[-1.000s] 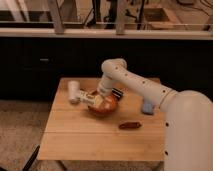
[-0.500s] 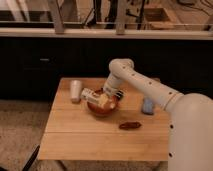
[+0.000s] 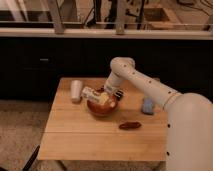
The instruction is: Place the bottle in the ceramic bowl
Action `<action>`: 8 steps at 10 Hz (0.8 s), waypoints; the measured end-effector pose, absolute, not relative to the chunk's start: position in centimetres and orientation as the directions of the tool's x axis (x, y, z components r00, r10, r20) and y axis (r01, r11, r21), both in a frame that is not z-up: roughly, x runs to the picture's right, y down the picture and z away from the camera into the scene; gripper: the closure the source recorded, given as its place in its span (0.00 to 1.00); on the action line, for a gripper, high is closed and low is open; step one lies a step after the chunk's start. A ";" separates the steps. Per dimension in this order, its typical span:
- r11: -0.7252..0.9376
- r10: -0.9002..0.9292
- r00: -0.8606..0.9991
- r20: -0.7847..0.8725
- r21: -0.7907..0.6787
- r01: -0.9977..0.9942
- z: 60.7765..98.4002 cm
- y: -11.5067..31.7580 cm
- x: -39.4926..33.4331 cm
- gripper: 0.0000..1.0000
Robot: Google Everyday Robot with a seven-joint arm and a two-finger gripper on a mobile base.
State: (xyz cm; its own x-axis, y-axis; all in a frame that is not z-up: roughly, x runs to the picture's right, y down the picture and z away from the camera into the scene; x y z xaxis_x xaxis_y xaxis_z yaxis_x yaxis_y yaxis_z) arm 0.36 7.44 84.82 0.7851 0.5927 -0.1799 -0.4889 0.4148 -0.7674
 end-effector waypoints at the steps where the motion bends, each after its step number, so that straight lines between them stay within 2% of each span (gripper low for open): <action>1: 0.413 0.594 0.784 -0.181 -0.768 -0.489 84.9 7.4 0.4 0.99; 8: 0.396 0.598 0.779 -0.189 -0.775 -0.492 85.2 6.9 0.9 0.99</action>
State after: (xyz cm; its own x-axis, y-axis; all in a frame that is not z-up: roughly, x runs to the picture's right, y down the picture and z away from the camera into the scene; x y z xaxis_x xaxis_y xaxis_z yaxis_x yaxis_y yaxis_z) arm 0.91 6.93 85.19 0.7790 0.5978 -0.1892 -0.4922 0.3961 -0.7752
